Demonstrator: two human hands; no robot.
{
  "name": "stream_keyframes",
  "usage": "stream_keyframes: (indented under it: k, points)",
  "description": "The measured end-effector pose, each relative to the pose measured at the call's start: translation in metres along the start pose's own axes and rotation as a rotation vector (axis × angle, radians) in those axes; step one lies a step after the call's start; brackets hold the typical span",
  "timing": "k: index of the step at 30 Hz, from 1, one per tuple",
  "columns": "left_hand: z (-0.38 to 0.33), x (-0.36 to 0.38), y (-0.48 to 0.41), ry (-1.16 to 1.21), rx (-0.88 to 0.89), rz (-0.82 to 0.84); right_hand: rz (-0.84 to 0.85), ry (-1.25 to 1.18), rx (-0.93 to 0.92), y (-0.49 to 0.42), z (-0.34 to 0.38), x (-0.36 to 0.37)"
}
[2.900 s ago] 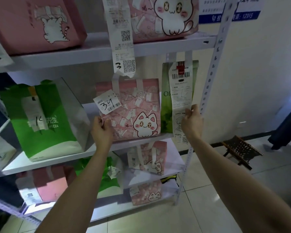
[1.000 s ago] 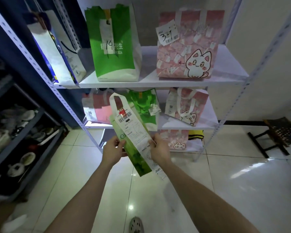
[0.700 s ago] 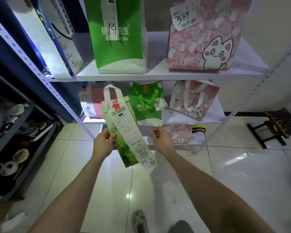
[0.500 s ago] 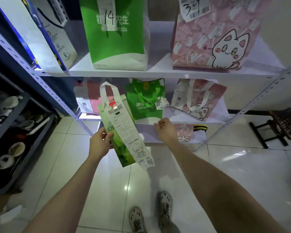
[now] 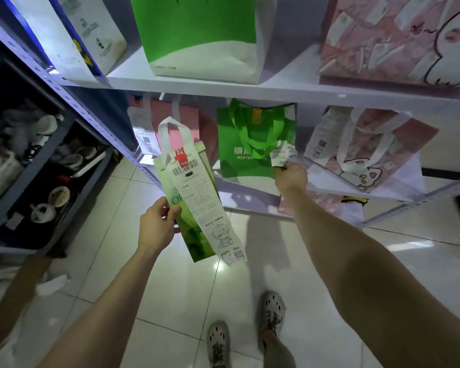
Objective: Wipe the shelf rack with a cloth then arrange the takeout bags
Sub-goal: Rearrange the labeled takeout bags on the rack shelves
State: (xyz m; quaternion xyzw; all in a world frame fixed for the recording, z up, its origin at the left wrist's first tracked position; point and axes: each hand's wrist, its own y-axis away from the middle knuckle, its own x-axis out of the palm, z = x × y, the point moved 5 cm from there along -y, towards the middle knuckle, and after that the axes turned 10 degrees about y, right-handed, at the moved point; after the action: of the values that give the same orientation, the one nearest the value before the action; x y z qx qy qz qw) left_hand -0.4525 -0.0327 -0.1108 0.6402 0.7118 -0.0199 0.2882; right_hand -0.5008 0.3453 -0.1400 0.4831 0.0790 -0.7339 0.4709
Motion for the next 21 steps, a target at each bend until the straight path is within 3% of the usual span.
stream_keyframes:
  k: [6, 13, 21]
  points:
    - [-0.001, -0.021, 0.01, 0.024, 0.027, 0.038, -0.038, 0.041, -0.039, 0.056, -0.012, -0.008]
    - [-0.011, -0.029, 0.029, 0.071, 0.112, 0.131, -0.2, -0.104, 0.08, 0.158, -0.066, -0.024]
    - [-0.031, -0.005, 0.041, -0.045, 0.225, 0.174, -0.283, -0.111, 0.211, 0.229, -0.135, -0.027]
